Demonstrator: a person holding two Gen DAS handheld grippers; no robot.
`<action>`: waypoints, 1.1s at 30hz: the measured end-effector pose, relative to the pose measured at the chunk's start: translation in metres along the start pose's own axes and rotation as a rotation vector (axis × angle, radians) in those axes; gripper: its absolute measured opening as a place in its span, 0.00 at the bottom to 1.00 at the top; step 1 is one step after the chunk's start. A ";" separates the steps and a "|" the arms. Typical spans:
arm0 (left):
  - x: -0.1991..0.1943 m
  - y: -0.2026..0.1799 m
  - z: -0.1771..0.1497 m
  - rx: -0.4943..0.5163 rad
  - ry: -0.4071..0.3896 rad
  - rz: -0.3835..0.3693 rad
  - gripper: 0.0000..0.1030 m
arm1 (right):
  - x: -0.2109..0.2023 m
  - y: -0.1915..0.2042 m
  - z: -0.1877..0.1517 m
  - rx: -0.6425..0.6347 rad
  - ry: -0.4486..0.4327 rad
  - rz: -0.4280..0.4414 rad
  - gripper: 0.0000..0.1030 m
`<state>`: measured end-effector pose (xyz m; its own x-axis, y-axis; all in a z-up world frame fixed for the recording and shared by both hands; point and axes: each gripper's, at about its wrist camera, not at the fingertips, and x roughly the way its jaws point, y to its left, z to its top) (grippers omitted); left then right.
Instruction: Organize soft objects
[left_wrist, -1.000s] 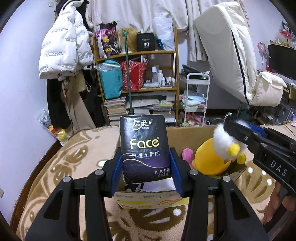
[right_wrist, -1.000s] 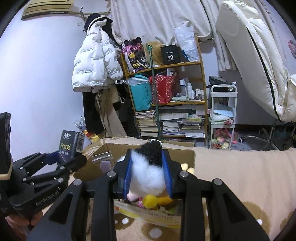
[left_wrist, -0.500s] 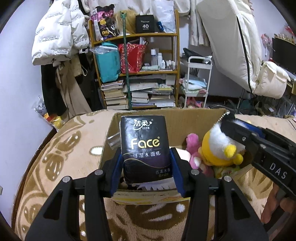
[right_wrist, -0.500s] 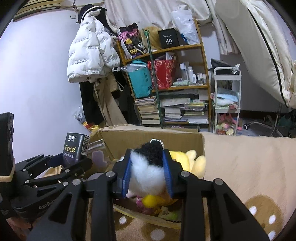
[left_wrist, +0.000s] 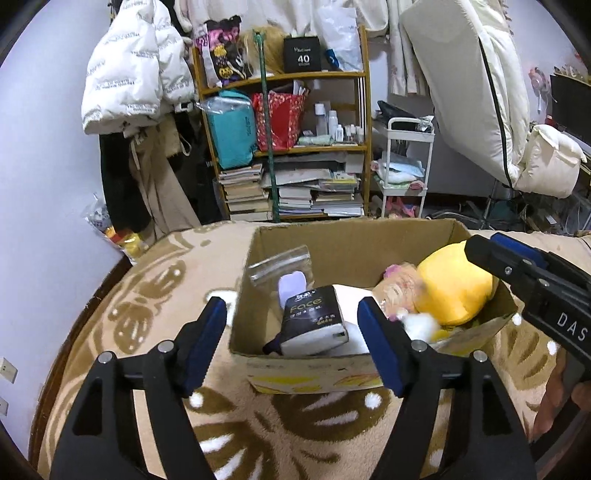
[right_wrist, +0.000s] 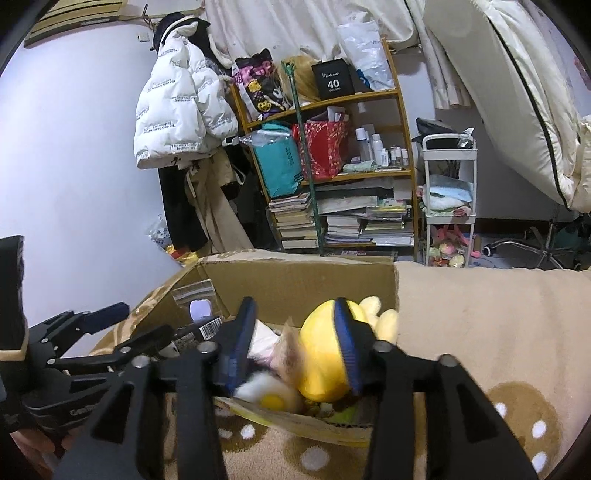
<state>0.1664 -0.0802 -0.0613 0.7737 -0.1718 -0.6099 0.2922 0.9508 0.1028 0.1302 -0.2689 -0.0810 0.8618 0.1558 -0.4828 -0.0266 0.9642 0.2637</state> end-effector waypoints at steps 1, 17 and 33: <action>-0.004 0.000 -0.001 0.001 -0.004 0.004 0.75 | -0.004 0.000 0.000 0.001 -0.006 -0.005 0.52; -0.096 0.014 -0.011 -0.048 -0.093 0.029 0.95 | -0.110 0.017 0.001 -0.052 -0.091 -0.095 0.91; -0.183 0.016 -0.047 -0.021 -0.186 0.091 0.99 | -0.191 0.035 -0.012 -0.108 -0.172 -0.109 1.00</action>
<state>0.0031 -0.0216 0.0151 0.8873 -0.1280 -0.4430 0.2063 0.9694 0.1330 -0.0413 -0.2627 0.0100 0.9358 0.0192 -0.3520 0.0258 0.9921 0.1226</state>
